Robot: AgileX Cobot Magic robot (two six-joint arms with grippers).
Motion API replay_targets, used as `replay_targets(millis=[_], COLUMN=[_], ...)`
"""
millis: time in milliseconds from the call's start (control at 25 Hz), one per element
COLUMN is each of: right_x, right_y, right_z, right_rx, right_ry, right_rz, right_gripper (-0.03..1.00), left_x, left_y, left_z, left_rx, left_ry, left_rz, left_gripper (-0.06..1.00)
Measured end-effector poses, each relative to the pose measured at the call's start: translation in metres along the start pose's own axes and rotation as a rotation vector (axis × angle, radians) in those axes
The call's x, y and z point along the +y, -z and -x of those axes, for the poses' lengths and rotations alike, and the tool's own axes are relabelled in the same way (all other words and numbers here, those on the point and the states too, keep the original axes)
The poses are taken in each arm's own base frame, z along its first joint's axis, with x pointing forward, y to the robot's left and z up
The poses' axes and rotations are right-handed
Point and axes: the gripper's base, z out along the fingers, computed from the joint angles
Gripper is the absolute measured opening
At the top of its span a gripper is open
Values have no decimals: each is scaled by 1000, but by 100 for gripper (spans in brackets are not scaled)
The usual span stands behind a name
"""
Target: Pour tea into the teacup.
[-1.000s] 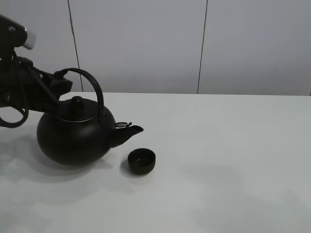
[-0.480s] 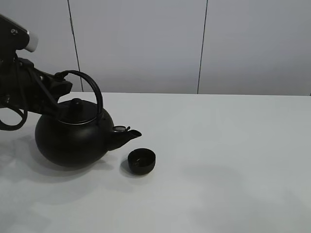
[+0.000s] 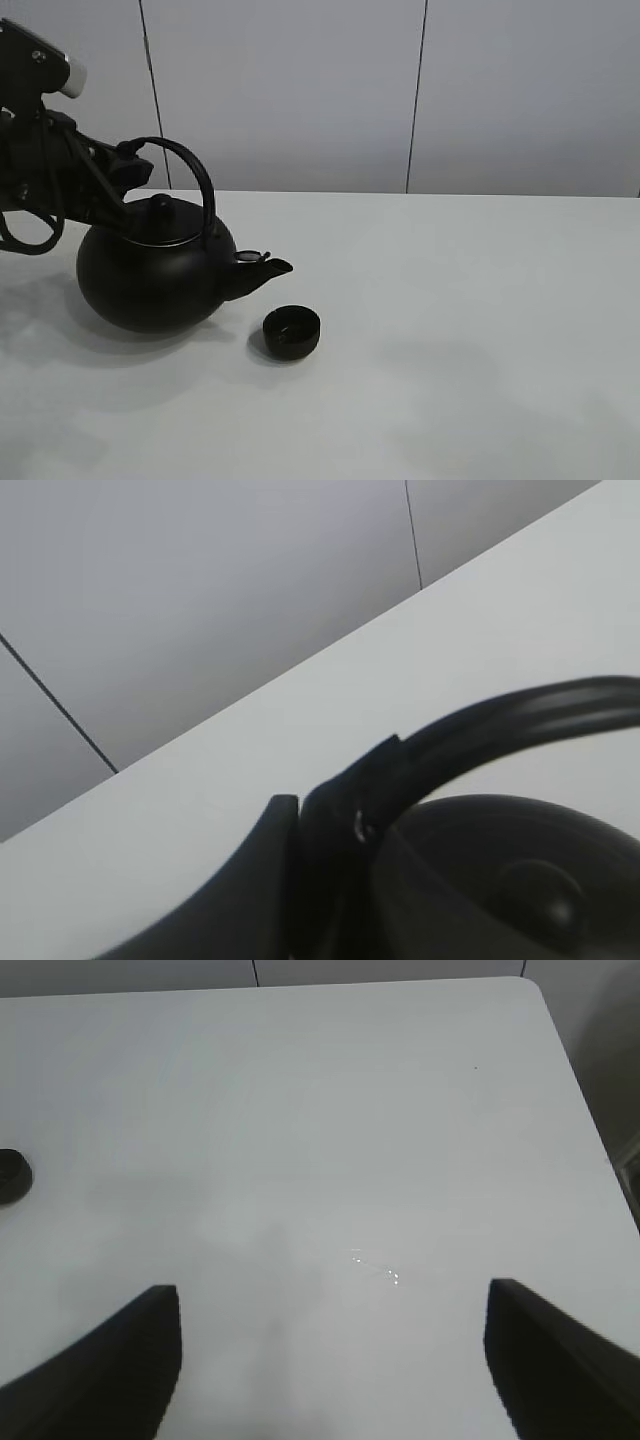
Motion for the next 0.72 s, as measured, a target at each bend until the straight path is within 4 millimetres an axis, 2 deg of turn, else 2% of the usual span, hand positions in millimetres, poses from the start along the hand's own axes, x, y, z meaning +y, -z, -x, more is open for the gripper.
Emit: replay_targets(millis=[360, 720], right_x=[0, 0], right_y=[0, 0], right_z=[0, 0], right_rx=[0, -1], right_ry=[0, 0], right_rz=[0, 1], right_gripper=[57, 57], left_x=[-3, -1], left_y=[-5, -14], left_z=[-9, -5], left_rx=[33, 23], left_ry=[0, -27], left_rz=[-23, -38], left_gripper=[11, 11])
